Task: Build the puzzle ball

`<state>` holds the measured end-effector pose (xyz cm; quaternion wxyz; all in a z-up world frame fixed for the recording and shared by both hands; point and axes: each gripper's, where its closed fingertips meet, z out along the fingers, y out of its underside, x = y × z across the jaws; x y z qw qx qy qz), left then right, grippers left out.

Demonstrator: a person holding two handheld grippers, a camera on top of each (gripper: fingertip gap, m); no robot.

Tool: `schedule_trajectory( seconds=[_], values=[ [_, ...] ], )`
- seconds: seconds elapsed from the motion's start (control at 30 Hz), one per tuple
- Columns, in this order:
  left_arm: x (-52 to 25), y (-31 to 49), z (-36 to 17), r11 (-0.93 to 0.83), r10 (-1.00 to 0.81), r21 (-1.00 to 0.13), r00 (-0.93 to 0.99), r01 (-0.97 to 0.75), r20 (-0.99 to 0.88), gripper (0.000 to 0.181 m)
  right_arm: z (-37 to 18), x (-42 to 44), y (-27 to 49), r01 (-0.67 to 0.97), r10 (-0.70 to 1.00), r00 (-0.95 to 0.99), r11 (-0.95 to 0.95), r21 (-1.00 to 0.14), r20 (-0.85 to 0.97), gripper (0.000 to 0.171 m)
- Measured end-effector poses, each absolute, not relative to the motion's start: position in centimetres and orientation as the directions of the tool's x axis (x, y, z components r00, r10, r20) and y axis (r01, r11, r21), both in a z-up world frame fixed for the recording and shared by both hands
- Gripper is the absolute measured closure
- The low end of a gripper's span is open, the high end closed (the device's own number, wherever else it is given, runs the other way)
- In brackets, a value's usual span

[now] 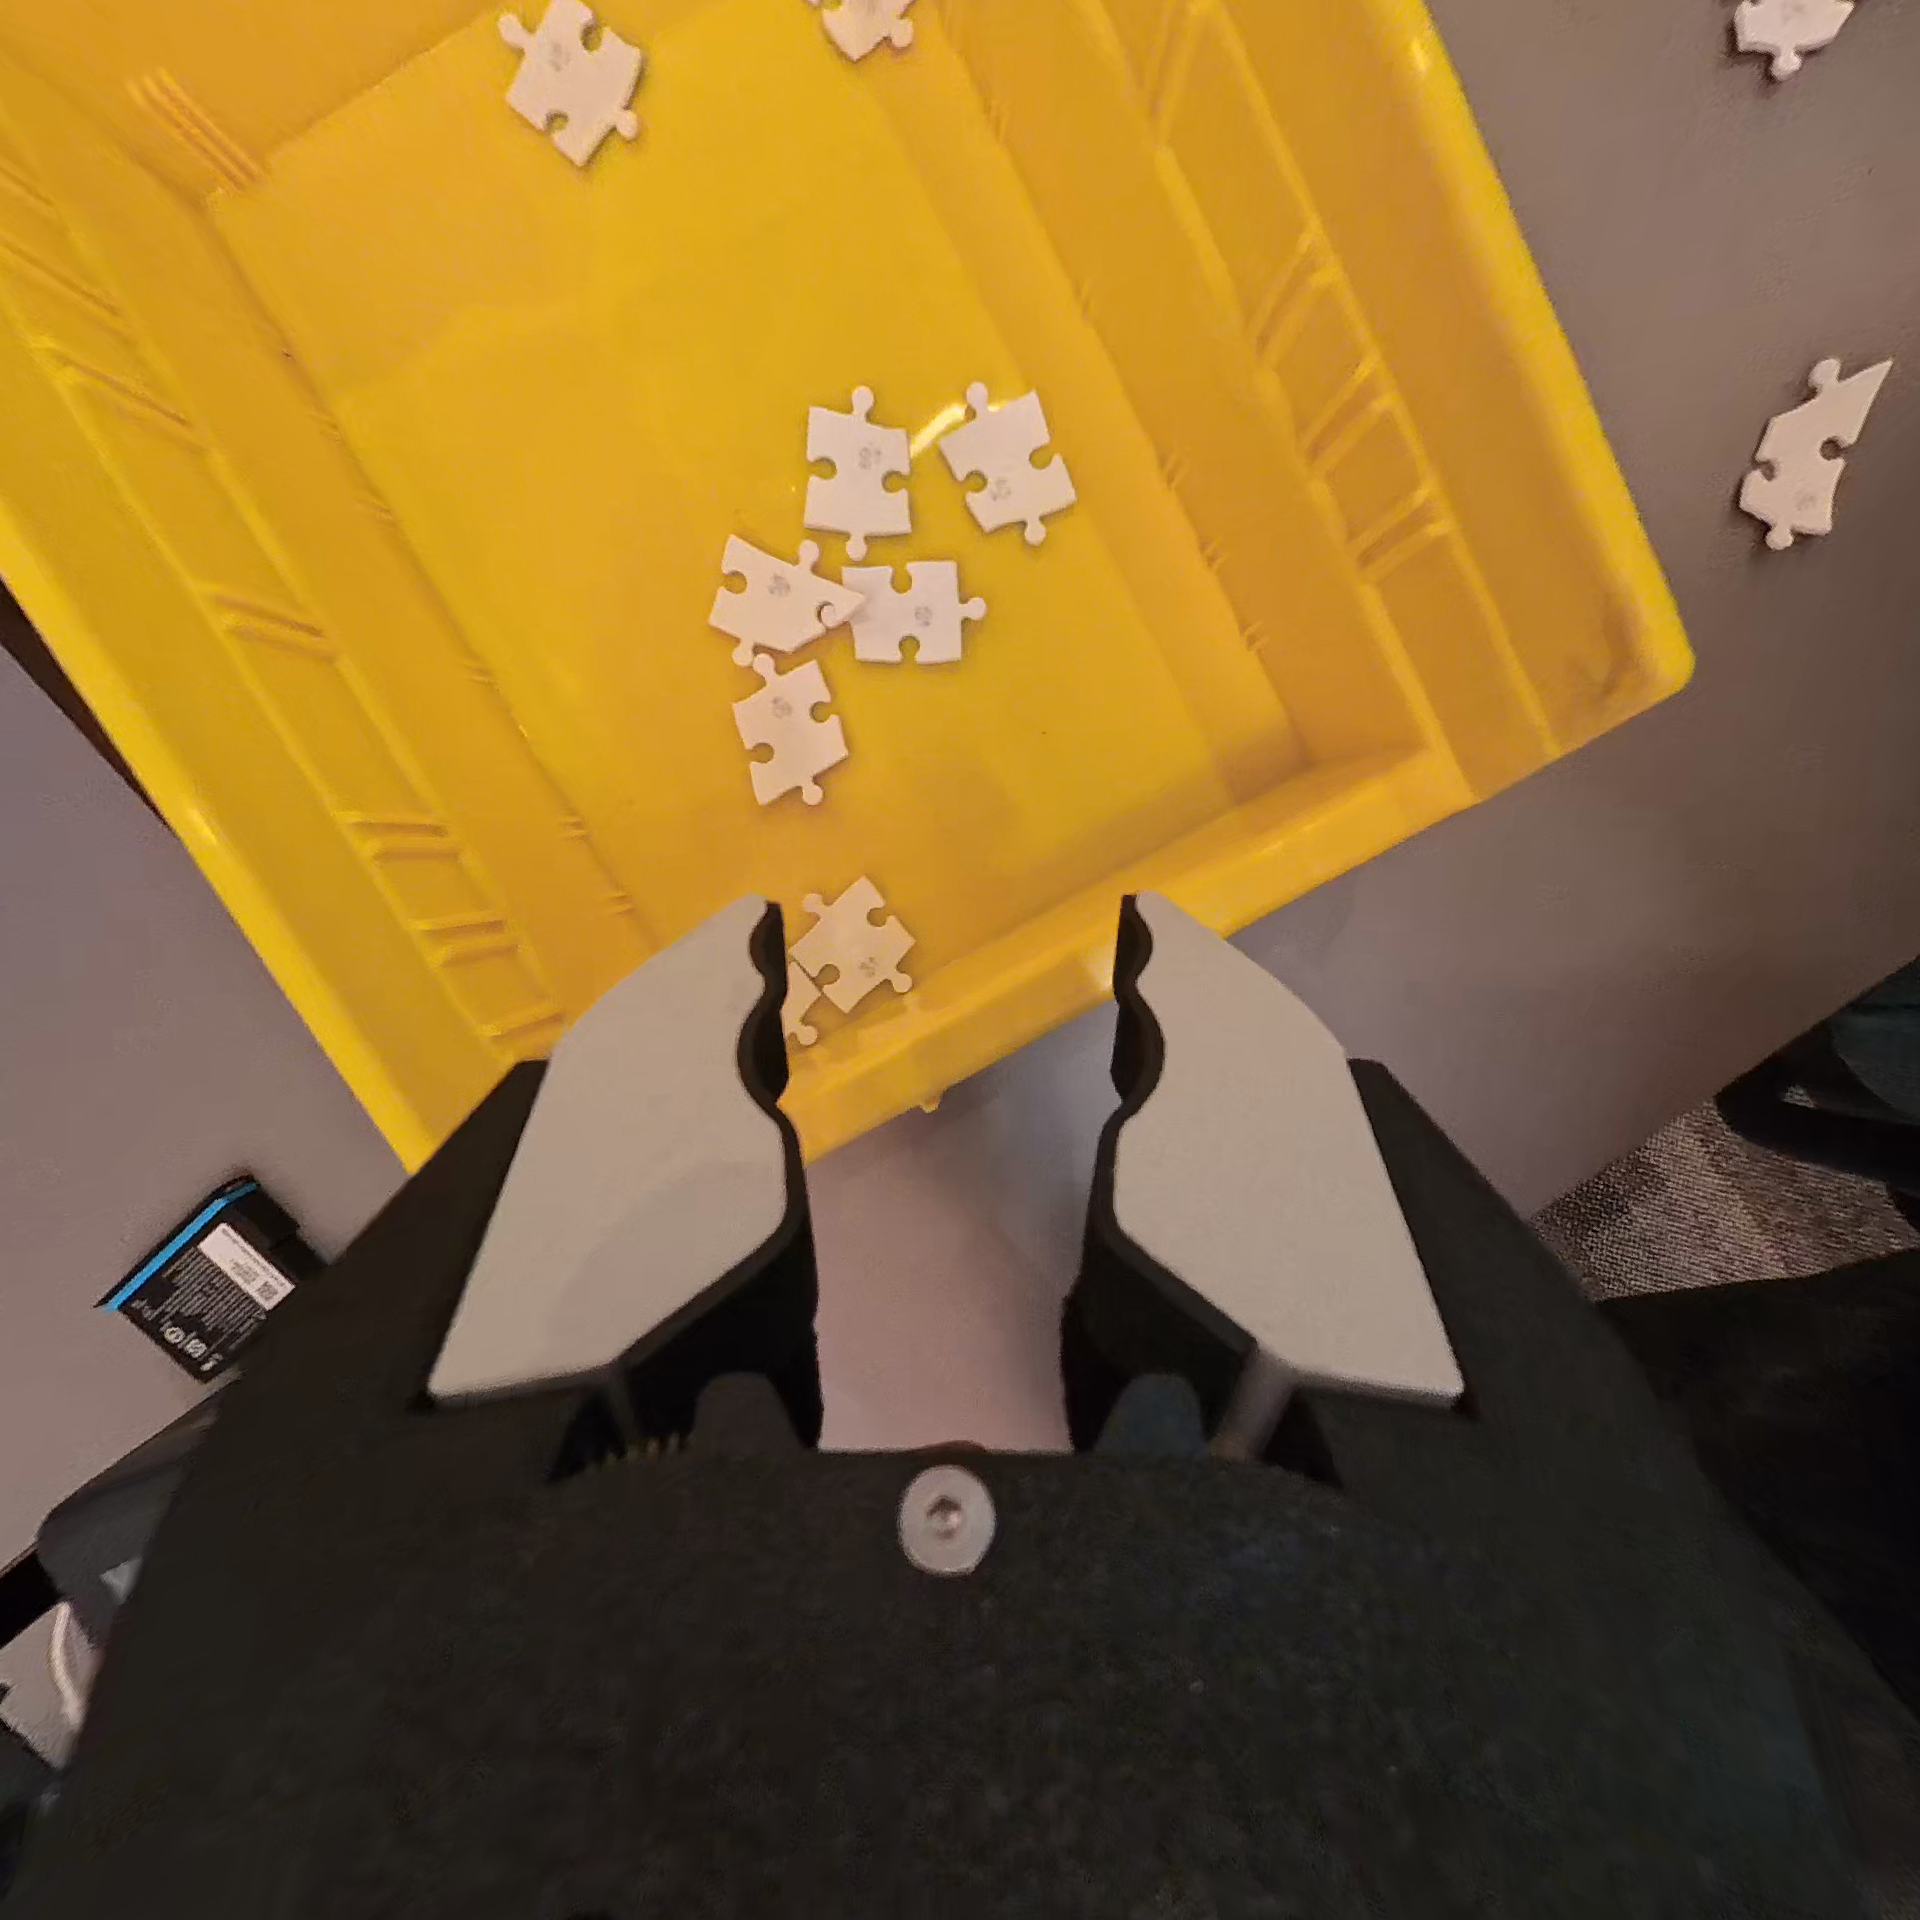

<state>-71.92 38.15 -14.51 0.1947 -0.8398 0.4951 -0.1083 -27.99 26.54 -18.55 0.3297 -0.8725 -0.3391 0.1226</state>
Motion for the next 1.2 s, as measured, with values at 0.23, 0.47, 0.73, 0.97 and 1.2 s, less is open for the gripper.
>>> schedule_trajectory(
  seconds=[0.23,0.47,0.73,0.97,1.2],
  values=[
    [-72.6,38.3,-15.3,-0.476,-0.848,-0.422,0.530,-0.772,-0.015,0.121,-18.8,-27.9,26.4,0.509,0.672,0.740,-0.560,-0.654,0.001,0.129],
    [-74.1,38.1,-16.0,-0.513,-0.822,-0.369,0.567,-0.775,-0.049,0.120,-19.2,-28.1,26.3,0.510,0.676,0.737,-0.565,-0.649,-0.009,0.130],
    [-74.3,38.2,-15.7,-0.514,-0.820,-0.357,0.569,-0.780,-0.064,0.120,-19.4,-28.3,26.1,0.521,0.686,0.728,-0.563,-0.642,-0.010,0.129],
    [-72.4,39.2,-13.7,-0.479,-0.812,-0.443,0.575,-0.758,-0.104,0.127,-19.1,-28.3,26.1,0.510,0.680,0.733,-0.563,-0.650,-0.015,0.130],
    [-60.2,39.8,-4.8,-0.317,-0.767,-0.827,0.638,-0.465,-0.065,0.118,-18.6,-27.2,25.5,0.473,0.659,0.752,-0.557,-0.682,-0.016,0.130]
  ],
)
